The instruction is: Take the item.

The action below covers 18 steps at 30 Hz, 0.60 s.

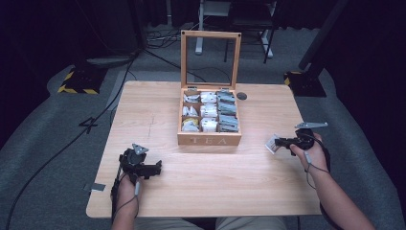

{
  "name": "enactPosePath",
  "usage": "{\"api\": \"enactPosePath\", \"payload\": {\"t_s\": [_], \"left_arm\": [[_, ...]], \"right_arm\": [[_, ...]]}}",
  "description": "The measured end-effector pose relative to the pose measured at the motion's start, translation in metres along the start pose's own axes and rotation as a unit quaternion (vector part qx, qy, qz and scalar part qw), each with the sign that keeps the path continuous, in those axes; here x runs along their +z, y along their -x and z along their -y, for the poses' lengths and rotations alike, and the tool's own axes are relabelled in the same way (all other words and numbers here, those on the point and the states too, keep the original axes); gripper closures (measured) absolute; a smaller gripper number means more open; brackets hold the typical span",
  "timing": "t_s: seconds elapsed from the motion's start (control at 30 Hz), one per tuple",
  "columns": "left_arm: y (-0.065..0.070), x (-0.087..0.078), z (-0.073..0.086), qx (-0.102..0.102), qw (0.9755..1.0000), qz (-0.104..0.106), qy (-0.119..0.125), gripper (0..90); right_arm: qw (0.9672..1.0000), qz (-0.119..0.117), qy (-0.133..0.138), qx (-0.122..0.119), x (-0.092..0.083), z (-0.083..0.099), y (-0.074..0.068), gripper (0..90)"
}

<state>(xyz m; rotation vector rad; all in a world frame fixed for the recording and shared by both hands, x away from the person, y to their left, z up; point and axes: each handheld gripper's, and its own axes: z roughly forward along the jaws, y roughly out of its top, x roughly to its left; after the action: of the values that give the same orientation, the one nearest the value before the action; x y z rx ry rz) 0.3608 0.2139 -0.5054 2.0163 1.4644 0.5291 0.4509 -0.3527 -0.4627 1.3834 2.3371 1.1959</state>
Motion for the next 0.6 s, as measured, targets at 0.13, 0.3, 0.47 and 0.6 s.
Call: {"api": "enactPosePath", "payload": {"t_s": [0.13,0.3,0.47,0.6], "left_arm": [[0.000,0.000,0.000,0.000,1.0000,0.000,0.000,0.0],[0.000,0.000,0.000,0.000,1.0000,0.000,0.000,0.0],[0.000,0.000,0.000,0.000,1.0000,0.000,0.000,0.0],[0.000,0.000,0.000,0.000,1.0000,0.000,0.000,0.0]], "right_arm": [[0.9998,0.016,0.011,-0.002,0.003,0.002,0.003,57.8],[0.9971,0.062,0.027,-0.036,0.002,0.003,0.006,47.8],[0.9961,0.068,0.044,-0.035,-0.004,0.000,0.006,46.5],[0.9963,0.059,0.052,-0.034,-0.009,-0.003,0.004,46.5]]}}
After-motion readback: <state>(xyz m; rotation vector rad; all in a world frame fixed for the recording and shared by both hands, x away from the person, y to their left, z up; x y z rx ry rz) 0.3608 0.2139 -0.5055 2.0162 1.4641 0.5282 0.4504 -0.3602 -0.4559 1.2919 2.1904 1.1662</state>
